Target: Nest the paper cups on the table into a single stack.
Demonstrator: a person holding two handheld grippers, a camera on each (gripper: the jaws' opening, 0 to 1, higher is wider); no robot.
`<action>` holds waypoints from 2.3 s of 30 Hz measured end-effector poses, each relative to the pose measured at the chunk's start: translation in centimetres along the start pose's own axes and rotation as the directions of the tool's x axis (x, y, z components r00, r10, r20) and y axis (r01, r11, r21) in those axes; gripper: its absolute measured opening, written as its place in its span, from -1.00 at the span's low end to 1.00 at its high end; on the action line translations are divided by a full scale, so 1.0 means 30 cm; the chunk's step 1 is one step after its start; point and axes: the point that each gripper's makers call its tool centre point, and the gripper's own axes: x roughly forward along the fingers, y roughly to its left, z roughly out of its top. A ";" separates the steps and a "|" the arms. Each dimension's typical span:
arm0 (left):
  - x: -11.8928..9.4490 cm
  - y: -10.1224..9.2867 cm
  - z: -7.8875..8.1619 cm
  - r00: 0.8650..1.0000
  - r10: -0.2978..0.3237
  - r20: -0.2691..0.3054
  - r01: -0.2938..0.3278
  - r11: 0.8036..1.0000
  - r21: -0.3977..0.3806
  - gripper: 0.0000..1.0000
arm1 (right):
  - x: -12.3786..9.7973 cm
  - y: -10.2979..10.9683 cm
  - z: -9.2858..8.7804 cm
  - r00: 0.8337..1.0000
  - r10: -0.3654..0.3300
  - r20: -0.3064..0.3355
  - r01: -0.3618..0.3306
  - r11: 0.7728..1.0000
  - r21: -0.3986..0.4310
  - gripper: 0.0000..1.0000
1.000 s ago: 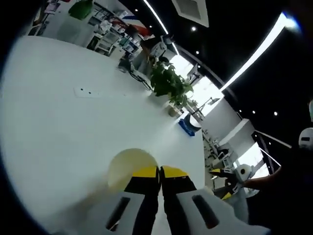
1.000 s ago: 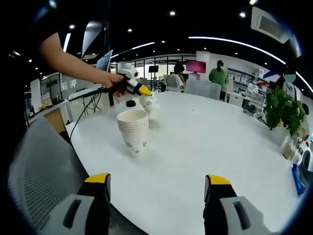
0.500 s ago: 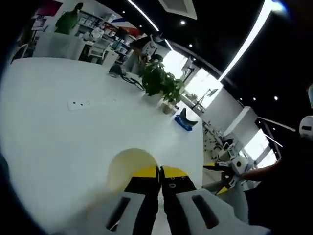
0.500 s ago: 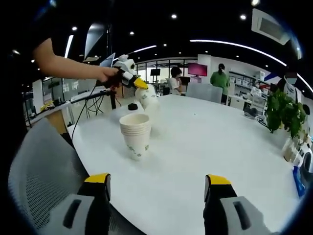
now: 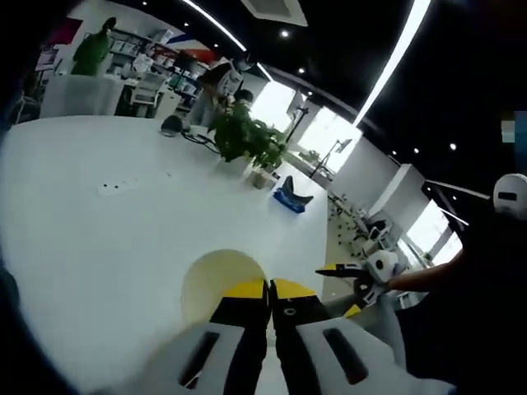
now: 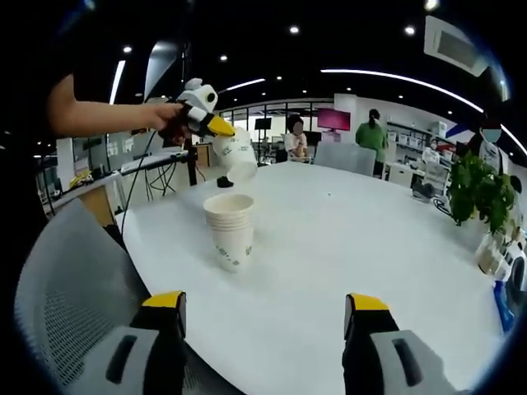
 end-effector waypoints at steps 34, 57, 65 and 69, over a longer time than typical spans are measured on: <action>0.127 -0.105 -0.172 0.972 0.005 -0.236 0.051 0.972 0.231 -1.00 | 0.002 0.005 -0.002 1.000 0.003 -0.007 -0.003 1.000 -0.001 0.53; 0.218 -0.094 -0.280 0.942 0.053 -0.331 0.064 0.941 0.332 -0.99 | 0.000 -0.001 -0.006 1.000 -0.002 -0.006 0.003 1.000 0.009 0.51; 0.248 -0.124 -0.329 0.929 0.032 -0.369 0.091 0.946 0.312 -0.96 | -0.001 0.001 -0.007 1.000 -0.002 -0.009 0.002 1.000 0.011 0.50; 0.252 -0.129 -0.342 0.924 0.026 -0.382 0.096 0.949 0.299 -0.95 | -0.001 0.001 -0.006 1.000 -0.002 -0.008 0.002 1.000 0.012 0.50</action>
